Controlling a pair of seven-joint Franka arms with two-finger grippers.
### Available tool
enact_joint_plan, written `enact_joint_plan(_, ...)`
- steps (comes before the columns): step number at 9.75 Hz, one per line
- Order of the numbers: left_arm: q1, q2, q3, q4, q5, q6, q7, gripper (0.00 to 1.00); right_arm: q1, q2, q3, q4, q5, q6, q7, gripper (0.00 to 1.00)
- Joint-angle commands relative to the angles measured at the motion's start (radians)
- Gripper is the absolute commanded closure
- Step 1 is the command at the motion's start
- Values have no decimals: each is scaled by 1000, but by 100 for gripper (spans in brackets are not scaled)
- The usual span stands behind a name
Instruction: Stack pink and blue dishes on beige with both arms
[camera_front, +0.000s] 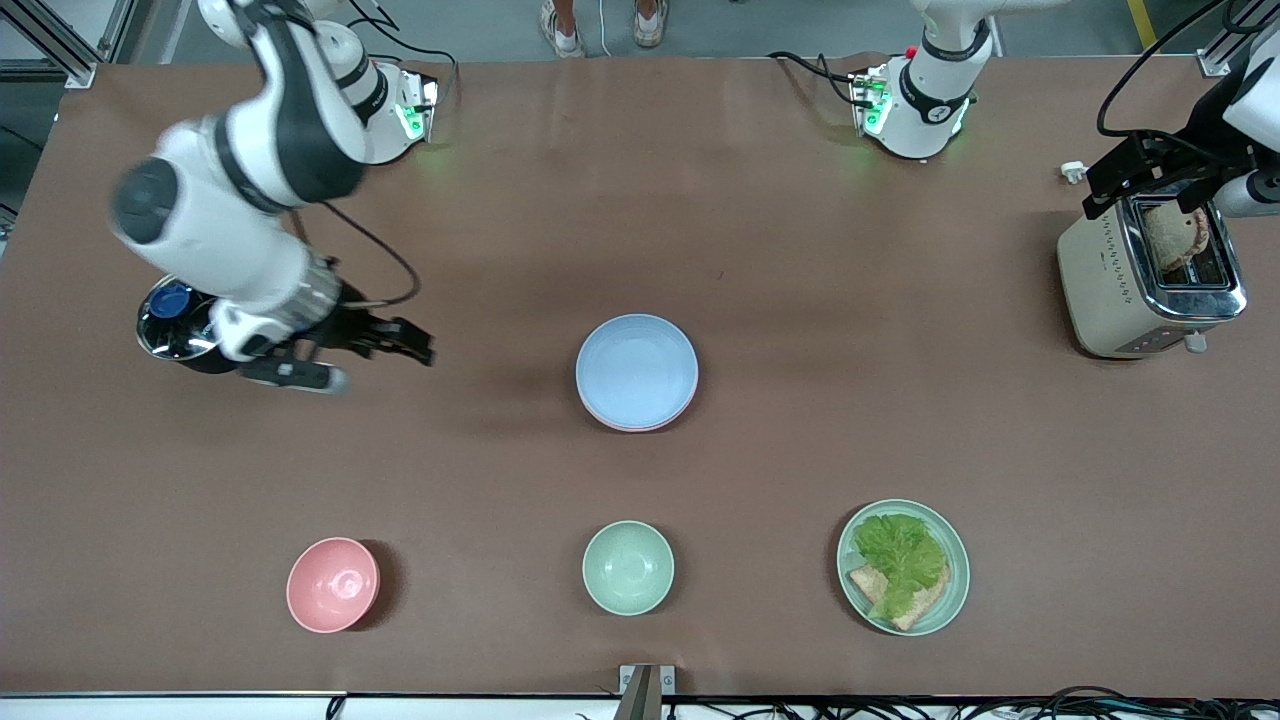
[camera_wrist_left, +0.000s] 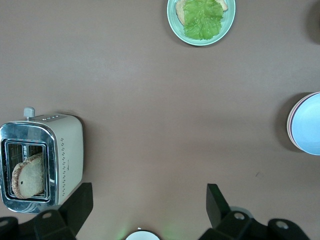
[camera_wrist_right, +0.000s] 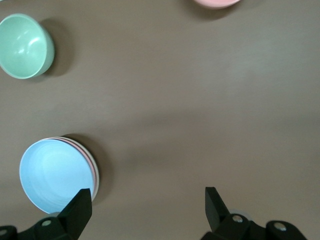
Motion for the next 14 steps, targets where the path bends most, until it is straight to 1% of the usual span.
enact_joint_plan(1,4,19,-3,-4,17,8,14,0,7,8,-106,171,-83,-202,-1,0)
enact_joint_plan(2,4,28,-3,5,17,10,13,0,-10,9,-116,230,-114,-252,-3,0)
enact_joint_plan(3,7,34,-3,16,17,10,16,0,-59,-3,-106,244,-117,-268,-6,0)
enact_joint_plan(4,5,34,-3,20,17,8,11,0,-123,-17,-65,266,-117,-298,-8,0)
enact_joint_plan(5,5,37,-3,22,19,8,13,0,-228,-35,15,287,-119,-338,-29,0)
enact_joint_plan(6,10,37,-3,26,19,8,13,0,-346,-46,111,310,-132,-385,-37,0)
enact_joint_plan(7,10,39,-3,27,19,8,13,0,-474,-58,235,332,-169,-439,-52,0)
enact_joint_plan(8,10,39,-3,27,19,7,14,0,-580,-76,341,341,-212,-485,-104,0)
enact_joint_plan(9,11,39,-3,27,17,7,16,0,-616,-98,365,341,-231,-492,-153,0)
enact_joint_plan(11,10,48,-3,27,19,7,19,0,-636,-106,362,355,-261,-489,-254,0)
enact_joint_plan(14,8,53,-5,27,16,7,22,0,-644,-104,365,356,-251,-492,-252,0)
